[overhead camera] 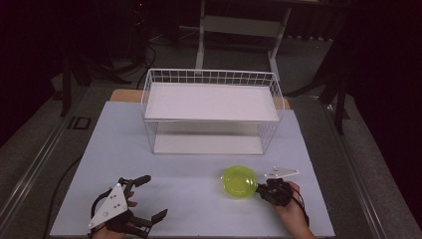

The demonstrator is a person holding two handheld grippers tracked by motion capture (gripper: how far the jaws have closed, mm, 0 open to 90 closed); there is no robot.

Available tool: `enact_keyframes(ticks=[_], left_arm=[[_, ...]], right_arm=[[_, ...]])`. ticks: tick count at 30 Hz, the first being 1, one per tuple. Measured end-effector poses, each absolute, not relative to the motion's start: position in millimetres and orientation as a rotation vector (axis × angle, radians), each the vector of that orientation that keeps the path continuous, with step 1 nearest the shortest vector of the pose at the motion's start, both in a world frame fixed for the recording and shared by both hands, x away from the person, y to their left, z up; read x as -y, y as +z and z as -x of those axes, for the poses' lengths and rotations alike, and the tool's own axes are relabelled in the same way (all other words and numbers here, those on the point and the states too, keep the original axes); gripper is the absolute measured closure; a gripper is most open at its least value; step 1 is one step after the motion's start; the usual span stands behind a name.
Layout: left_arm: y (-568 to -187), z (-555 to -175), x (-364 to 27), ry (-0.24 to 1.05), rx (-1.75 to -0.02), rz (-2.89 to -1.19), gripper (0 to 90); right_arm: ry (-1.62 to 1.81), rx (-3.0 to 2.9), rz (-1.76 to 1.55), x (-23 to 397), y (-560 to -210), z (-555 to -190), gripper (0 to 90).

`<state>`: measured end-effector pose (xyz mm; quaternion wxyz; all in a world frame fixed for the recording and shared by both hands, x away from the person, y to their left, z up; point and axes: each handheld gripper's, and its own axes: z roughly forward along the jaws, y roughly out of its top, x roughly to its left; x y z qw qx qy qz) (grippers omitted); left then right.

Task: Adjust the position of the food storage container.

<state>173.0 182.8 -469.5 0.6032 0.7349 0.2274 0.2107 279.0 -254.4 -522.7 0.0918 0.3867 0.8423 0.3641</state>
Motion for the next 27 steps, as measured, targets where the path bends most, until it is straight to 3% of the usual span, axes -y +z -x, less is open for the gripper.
enact_keyframes(ticks=[27], left_arm=[[-469,-172,-184,0.495,-0.523,-1.708,0.6]], right_arm=[[1.093,-2.584,-1.087,199,-522,-285,90.0]])
